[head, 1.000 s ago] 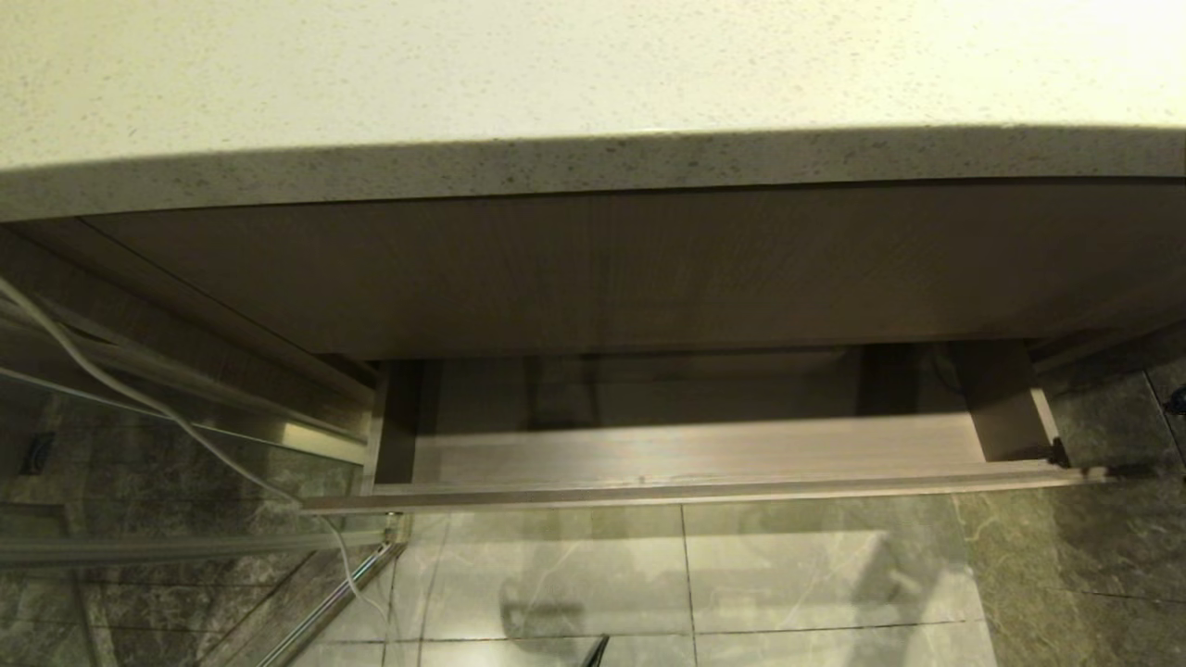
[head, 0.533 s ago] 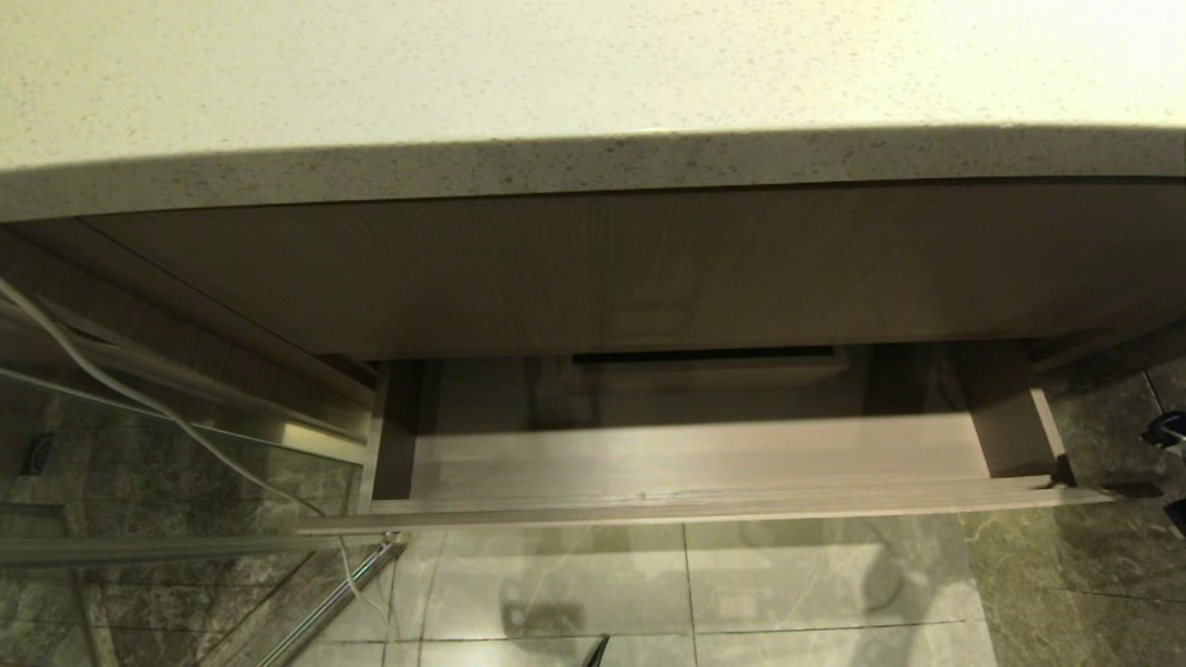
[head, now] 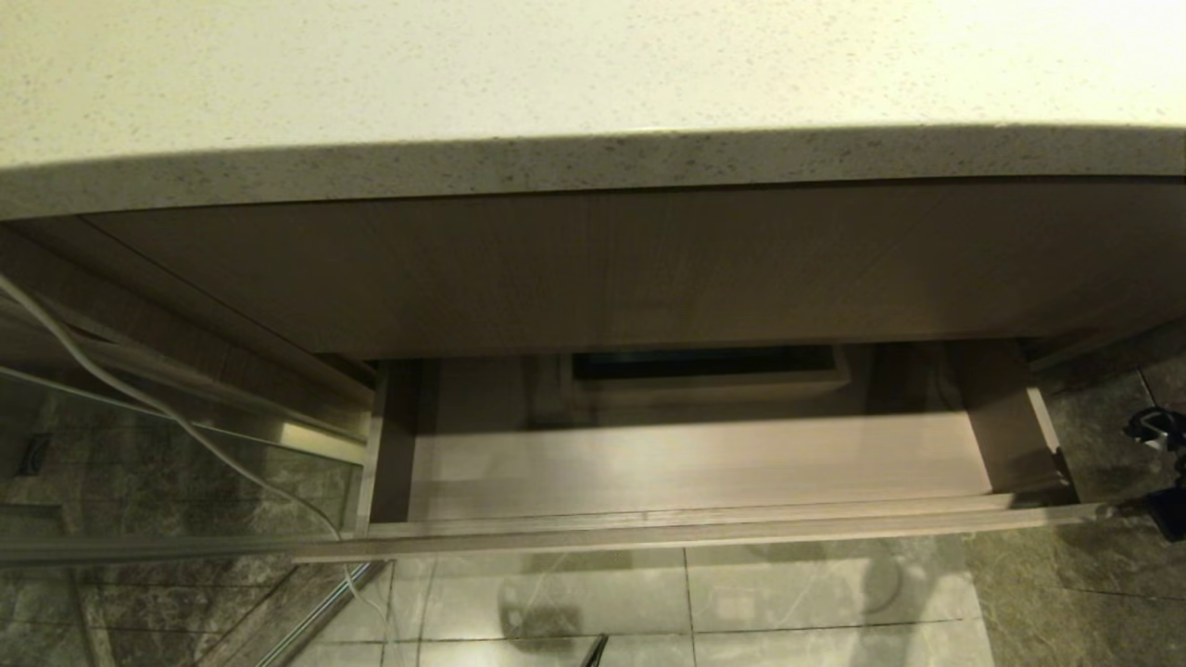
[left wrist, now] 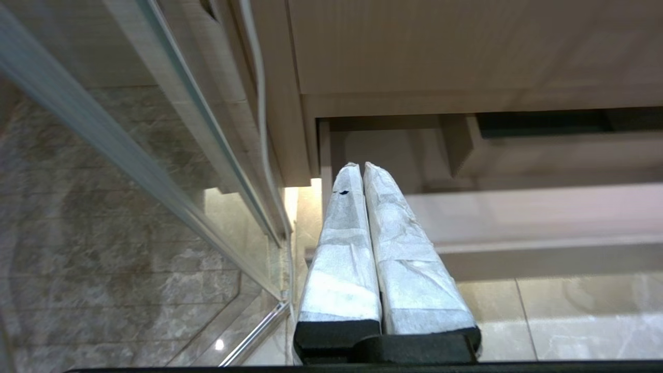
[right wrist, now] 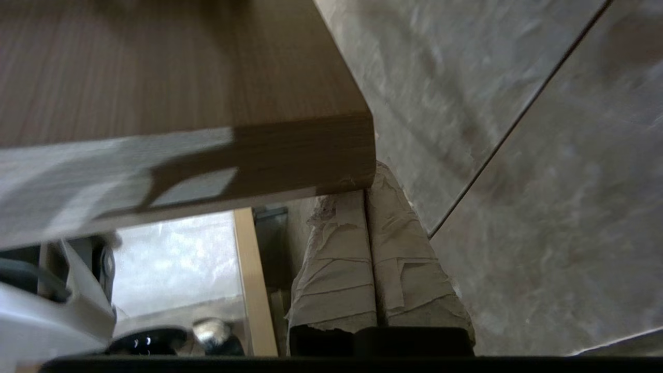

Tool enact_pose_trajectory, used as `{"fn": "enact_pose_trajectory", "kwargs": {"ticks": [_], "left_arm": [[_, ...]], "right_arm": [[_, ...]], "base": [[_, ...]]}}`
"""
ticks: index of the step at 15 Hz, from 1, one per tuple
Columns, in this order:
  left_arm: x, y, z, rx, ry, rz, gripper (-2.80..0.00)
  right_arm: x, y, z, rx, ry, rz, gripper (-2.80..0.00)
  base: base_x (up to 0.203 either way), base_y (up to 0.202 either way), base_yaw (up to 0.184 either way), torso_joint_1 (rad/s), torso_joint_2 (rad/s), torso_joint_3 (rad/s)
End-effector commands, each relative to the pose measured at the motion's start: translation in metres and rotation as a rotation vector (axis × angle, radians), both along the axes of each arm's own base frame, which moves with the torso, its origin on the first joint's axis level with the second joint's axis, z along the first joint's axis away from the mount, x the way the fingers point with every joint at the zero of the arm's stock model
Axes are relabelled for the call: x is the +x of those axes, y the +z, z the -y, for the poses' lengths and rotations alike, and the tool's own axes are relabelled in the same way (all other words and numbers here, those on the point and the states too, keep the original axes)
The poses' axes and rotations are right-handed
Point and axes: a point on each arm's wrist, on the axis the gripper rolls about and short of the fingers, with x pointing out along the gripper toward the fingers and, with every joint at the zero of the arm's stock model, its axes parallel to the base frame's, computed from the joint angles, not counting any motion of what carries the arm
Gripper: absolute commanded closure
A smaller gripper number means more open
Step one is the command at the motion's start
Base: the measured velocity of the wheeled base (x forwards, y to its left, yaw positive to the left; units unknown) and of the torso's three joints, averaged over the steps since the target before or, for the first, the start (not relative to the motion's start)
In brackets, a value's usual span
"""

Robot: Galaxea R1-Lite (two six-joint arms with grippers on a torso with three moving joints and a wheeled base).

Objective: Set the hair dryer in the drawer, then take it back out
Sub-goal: Close the drawer

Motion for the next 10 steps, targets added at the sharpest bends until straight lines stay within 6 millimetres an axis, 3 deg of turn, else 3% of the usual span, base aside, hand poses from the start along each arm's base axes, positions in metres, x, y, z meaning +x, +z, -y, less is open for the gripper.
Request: {"fn": "enact_pose_trajectory", "kwargs": {"ticks": [1,5,10], "left_arm": [[0.004,-0.011,0.000,0.000,0.000,-0.038,0.00],[0.004,-0.011,0.000,0.000,0.000,-0.038,0.00],[0.004,-0.011,0.000,0.000,0.000,-0.039,0.00]], "right_arm": [[0.007,-0.003,-0.006,0.014,0.004,0.012,0.00],[0.026,0.001,-0.016,-0.008,0.002,0.092,0.00],[0.047,0.027,-0.017,-0.100,0.009,0.235,0.00]], "base": [[0.000,0.000,0.000,0.000,0.00,0.000],[0.000,0.000,0.000,0.000,0.00,0.000],[0.000,0.000,0.000,0.000,0.00,0.000]]}}
